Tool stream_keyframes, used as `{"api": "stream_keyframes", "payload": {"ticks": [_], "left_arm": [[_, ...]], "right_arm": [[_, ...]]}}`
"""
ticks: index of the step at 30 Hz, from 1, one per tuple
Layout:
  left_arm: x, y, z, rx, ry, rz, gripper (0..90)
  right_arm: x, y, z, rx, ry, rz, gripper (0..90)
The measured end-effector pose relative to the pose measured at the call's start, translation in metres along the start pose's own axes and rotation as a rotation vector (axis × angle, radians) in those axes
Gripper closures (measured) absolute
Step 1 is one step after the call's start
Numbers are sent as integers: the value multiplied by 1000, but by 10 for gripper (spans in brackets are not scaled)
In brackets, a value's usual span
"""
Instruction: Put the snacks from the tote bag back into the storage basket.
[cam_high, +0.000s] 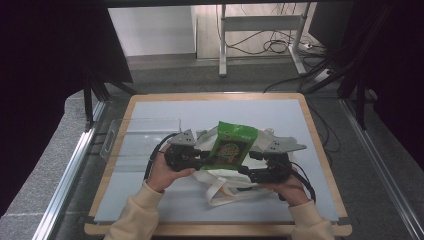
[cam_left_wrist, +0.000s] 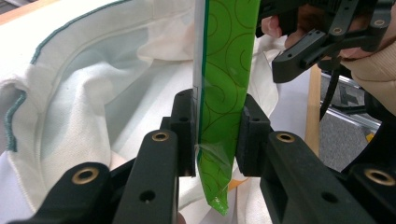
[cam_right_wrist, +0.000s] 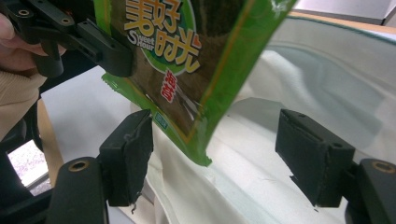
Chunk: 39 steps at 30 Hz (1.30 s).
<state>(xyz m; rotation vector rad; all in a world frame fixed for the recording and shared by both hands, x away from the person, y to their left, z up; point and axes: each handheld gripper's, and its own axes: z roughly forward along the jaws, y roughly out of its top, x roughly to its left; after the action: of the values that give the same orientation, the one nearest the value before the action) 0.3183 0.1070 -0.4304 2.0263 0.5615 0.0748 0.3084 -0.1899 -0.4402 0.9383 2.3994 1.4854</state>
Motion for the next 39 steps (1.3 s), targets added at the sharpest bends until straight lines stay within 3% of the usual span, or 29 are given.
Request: {"api": "stream_keyframes", "payload": {"ticks": [11, 17, 23, 27, 30, 34, 39], "left_arm": [[-3, 1, 4, -5, -49, 6, 729], [-4, 0, 9, 8, -66, 12, 728], [-1, -1, 7, 2, -61, 17, 706], [-2, -2, 9, 21, -33, 47, 665], [-2, -2, 9, 8, -28, 46, 613], [-2, -1, 9, 2, 0, 48, 504], [0, -1, 7, -12, 17, 35, 387]], "right_arm": [[0, -1, 18, -2, 70, -12, 335], [-2, -1, 19, -27, 139, -17, 457], [-3, 0, 13, -58, 178, -11, 595], [-3, 0, 12, -51, 203, -25, 659], [-2, 1, 10, -60, 225, -38, 702], [1, 4, 7, -57, 201, -65, 712], [-2, 5, 3, -58, 180, -64, 712]]}}
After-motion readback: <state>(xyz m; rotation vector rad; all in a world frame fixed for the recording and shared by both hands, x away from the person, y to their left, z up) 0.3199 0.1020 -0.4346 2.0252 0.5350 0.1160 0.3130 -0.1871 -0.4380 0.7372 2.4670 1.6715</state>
